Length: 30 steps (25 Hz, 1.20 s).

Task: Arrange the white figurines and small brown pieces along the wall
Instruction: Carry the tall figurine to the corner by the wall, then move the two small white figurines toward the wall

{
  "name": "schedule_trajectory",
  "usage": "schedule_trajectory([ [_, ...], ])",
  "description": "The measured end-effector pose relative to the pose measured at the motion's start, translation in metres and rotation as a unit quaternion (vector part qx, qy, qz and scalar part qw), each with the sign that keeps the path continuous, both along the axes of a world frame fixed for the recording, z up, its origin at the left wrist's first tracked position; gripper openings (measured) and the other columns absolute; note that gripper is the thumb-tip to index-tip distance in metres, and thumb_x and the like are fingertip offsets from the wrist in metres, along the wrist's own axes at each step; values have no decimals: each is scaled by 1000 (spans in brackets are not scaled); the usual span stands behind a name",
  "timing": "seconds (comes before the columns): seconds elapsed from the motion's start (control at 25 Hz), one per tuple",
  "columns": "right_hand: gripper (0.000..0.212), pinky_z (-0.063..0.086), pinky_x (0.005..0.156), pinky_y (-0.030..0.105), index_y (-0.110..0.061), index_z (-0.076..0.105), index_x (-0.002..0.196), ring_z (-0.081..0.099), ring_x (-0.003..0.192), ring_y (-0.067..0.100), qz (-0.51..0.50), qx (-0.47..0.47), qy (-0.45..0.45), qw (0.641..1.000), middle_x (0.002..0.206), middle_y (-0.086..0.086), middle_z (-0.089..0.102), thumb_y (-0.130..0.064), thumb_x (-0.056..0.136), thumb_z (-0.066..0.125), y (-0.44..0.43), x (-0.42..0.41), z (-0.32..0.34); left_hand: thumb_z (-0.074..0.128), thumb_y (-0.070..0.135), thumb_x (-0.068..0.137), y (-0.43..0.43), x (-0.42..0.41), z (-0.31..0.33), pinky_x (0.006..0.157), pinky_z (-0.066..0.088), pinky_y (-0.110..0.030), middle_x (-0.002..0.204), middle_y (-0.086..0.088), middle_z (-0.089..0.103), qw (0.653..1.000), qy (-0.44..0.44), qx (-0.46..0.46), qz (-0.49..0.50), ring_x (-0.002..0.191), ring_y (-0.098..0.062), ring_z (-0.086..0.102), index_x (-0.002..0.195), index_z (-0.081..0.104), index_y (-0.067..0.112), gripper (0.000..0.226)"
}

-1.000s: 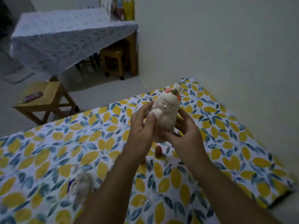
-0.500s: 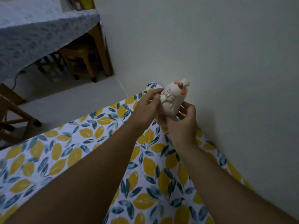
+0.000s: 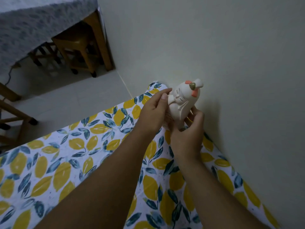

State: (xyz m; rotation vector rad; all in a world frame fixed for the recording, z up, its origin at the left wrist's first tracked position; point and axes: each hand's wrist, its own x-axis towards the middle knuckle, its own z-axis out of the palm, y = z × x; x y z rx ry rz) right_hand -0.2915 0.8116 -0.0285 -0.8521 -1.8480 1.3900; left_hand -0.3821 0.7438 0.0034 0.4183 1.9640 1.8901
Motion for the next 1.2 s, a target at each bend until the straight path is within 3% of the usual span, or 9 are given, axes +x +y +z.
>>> schedule_trajectory([
  [0.24, 56, 50, 73, 9, -35, 46, 128, 59, 100, -16, 27, -6, -10, 1000, 113, -27, 59, -39, 83, 78, 0, 3, 4, 44, 30, 106, 2, 5, 1, 104, 48, -47, 130, -4, 66, 1000, -3, -19, 19, 121, -20, 60, 134, 62, 22, 34],
  [0.44, 87, 43, 92, 16, -24, 36, 153, 45, 128, 0, 28, 93, -157, 983, 148, -2, 51, -57, 83, 73, -8, 27, 15, 43, 46, 103, -49, 26, 7, 108, 42, -39, 140, 7, 59, 991, 54, -118, 41, 126, -10, 52, 137, 59, 31, 41],
  [0.52, 78, 47, 104, 38, -25, 37, 152, 42, 139, 16, 53, 143, -195, 969, 153, 2, 46, -59, 88, 65, -29, 46, 20, 40, 50, 102, -90, 47, 9, 108, 40, -39, 144, 5, 56, 979, 97, -173, 56, 132, -14, 49, 140, 55, 31, 45],
  [0.6, 69, 40, 111, 50, -28, 37, 153, 35, 145, 23, 117, 186, -238, 946, 158, 1, 41, -57, 93, 56, -68, 63, 28, 37, 50, 103, -143, 71, 14, 115, 31, -43, 150, 1, 51, 959, 138, -241, 61, 139, -18, 41, 144, 50, 27, 49],
  [0.72, 67, 22, 122, 47, -27, 32, 157, 19, 153, 19, 229, 240, -281, 900, 166, -3, 26, -57, 99, 47, -141, 84, 40, 34, 47, 104, -229, 115, 22, 122, 8, -41, 157, -2, 42, 925, 172, -332, 64, 149, -19, 25, 149, 44, 22, 52],
  [0.88, 62, 2, 124, 40, -30, 28, 158, 7, 155, 12, 356, 304, -281, 838, 168, -8, 18, -54, 102, 42, -257, 113, 47, 33, 47, 104, -350, 181, 27, 122, 4, -39, 159, -2, 37, 896, 161, -392, 133, 151, -19, 19, 151, 39, 20, 55],
  [1.08, 59, -1, 123, 37, -28, 29, 158, 6, 155, 14, 465, 351, -242, 776, 168, -4, 19, -41, 103, 45, -380, 154, 42, 32, 51, 103, -472, 250, 22, 123, 3, -42, 164, 1, 26, 867, 111, -450, 182, 153, -17, 11, 155, 30, 21, 61],
  [1.2, 66, 6, 124, 43, -30, 25, 159, 3, 156, 17, 516, 337, -261, 743, 169, -2, 14, -35, 99, 51, -431, 169, 31, 36, 56, 99, -529, 275, 13, 123, 2, -43, 166, -2, 21, 829, 86, -510, 214, 153, -20, 6, 157, 24, 18, 71],
])
